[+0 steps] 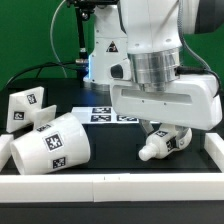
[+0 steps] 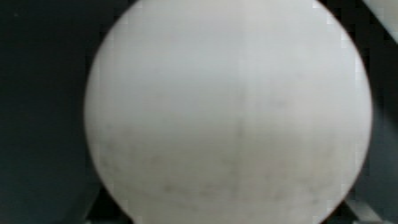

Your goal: Assemble lamp

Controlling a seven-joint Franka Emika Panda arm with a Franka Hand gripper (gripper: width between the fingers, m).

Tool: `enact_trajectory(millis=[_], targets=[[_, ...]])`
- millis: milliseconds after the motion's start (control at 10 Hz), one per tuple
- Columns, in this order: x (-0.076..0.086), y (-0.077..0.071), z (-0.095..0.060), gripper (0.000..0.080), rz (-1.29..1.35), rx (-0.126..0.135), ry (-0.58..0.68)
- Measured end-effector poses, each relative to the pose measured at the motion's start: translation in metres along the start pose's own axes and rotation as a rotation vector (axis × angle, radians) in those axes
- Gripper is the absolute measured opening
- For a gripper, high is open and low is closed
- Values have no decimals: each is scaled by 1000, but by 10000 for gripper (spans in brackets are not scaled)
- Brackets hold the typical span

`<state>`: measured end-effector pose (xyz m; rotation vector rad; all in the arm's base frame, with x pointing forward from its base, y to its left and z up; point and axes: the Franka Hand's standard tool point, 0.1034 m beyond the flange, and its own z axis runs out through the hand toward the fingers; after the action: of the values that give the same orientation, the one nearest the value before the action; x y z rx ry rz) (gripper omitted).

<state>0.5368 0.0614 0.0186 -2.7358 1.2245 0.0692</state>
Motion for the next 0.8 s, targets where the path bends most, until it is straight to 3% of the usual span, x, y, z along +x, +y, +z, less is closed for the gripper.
enact_trajectory(millis=[200,300,500,800], targets=[[-21,28,-18,417,166,-9,-10],[-26,39,-22,419,310,12,-17],[-28,39,-25,419,539,48,-30],[-32,38,-23,420,711,49,-46]])
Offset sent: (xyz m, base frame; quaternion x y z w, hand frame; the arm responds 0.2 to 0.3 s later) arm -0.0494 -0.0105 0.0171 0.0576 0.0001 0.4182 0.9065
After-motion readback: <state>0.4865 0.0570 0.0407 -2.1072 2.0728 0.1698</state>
